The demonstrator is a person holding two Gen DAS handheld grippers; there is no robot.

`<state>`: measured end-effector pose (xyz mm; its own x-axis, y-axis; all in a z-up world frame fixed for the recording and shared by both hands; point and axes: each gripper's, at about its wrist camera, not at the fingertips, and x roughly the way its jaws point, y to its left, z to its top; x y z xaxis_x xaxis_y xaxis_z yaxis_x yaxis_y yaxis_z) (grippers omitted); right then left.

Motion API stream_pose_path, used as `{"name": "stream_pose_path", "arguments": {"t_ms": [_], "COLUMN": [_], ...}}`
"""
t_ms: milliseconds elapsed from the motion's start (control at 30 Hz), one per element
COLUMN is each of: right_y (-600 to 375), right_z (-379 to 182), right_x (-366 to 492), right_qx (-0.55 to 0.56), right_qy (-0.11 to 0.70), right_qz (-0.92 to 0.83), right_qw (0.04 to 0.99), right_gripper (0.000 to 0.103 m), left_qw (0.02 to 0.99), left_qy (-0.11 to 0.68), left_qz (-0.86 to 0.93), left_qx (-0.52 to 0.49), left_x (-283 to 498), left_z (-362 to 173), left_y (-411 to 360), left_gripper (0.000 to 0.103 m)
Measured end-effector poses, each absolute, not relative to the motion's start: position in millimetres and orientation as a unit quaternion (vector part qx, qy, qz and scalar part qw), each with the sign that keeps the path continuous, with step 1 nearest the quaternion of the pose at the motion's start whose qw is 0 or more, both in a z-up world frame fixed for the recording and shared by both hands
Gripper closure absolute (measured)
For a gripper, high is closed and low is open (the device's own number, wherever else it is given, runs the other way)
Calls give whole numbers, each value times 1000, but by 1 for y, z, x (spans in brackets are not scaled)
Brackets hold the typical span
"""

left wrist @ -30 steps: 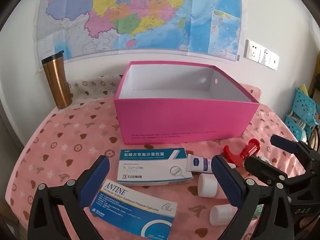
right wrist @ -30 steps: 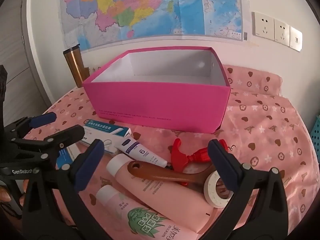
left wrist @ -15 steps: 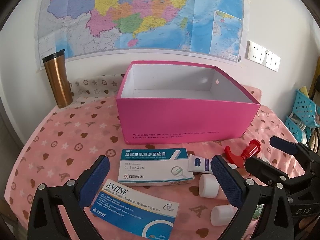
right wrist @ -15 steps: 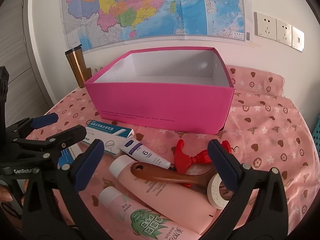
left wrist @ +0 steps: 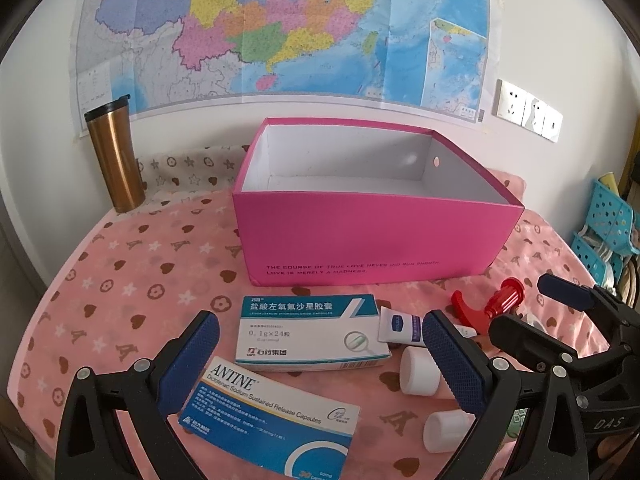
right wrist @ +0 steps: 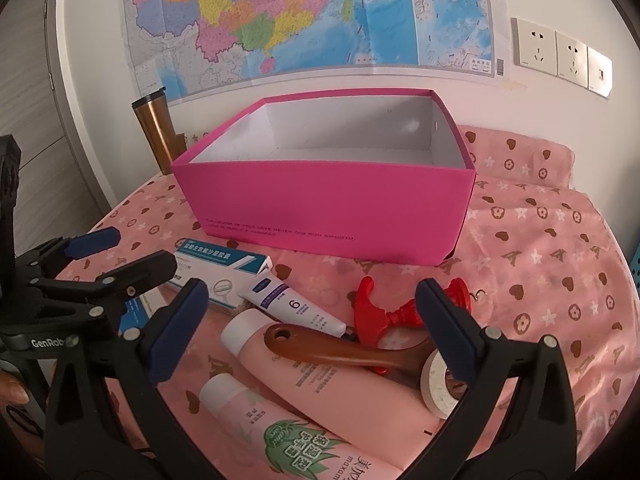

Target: Organize rigid objects

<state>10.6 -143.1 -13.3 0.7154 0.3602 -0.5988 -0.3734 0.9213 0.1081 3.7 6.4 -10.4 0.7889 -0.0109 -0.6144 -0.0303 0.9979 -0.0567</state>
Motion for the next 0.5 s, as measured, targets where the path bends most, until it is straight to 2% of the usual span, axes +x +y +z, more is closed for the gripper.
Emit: {"name": "stream_pose_path", "arguments": {"t_ms": [500], "right_y": [-139], "right_z": [-17], "right_x": [15], "right_qx": [-7], "right_qy": [330], "right_qz": [210], "right_qw": [921], "right_gripper": [0], "left_qw": [943], "left_qy": [331], "left_qz": [6], "left_qx": [-36], "left_x": [11], "left_z": [-17], "left_y": [9], "left_gripper": [0]}}
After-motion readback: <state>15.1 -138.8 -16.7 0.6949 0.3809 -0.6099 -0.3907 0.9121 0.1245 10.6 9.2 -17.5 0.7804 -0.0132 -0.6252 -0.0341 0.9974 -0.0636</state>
